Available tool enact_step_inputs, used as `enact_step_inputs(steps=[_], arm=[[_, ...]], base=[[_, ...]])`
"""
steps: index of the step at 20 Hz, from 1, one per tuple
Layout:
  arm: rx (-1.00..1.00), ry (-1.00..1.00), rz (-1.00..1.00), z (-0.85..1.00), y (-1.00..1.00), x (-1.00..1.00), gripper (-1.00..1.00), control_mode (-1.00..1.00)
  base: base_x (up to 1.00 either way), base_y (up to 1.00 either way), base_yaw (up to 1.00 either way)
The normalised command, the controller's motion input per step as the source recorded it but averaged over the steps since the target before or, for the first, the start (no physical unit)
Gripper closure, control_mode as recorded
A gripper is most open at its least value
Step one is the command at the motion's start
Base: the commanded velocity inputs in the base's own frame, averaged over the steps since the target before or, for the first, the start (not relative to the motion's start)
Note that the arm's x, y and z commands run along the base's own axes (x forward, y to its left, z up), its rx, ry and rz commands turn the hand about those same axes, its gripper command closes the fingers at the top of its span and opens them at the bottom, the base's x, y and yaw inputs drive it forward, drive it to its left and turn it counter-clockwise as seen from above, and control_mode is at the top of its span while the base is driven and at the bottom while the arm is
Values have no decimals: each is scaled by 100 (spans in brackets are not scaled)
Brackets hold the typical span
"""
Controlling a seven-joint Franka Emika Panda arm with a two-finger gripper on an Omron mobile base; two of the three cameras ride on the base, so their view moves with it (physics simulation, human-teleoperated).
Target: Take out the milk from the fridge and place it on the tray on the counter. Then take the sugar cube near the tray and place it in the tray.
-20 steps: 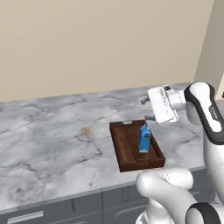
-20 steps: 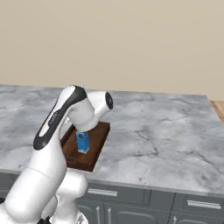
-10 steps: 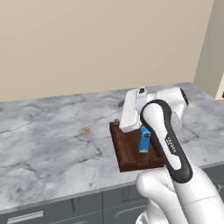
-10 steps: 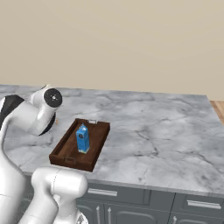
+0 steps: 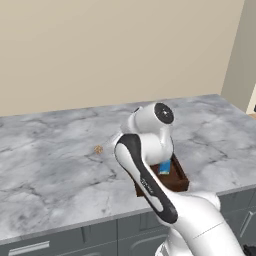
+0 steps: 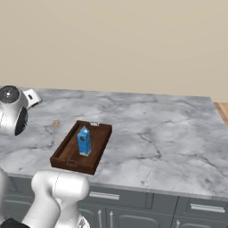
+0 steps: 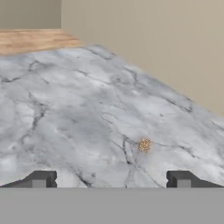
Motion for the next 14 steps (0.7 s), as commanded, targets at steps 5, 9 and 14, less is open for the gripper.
enact_step_inputs(steps=[5, 9, 14], arm=[[-12, 38, -27, 0, 0, 10, -100, -100], [-10, 23, -27, -7, 0, 27, -100, -100], [-5, 15, -19, -22, 0, 32, -100, -100]], base=[[0, 0, 0], [0, 0, 0], [0, 0, 0]])
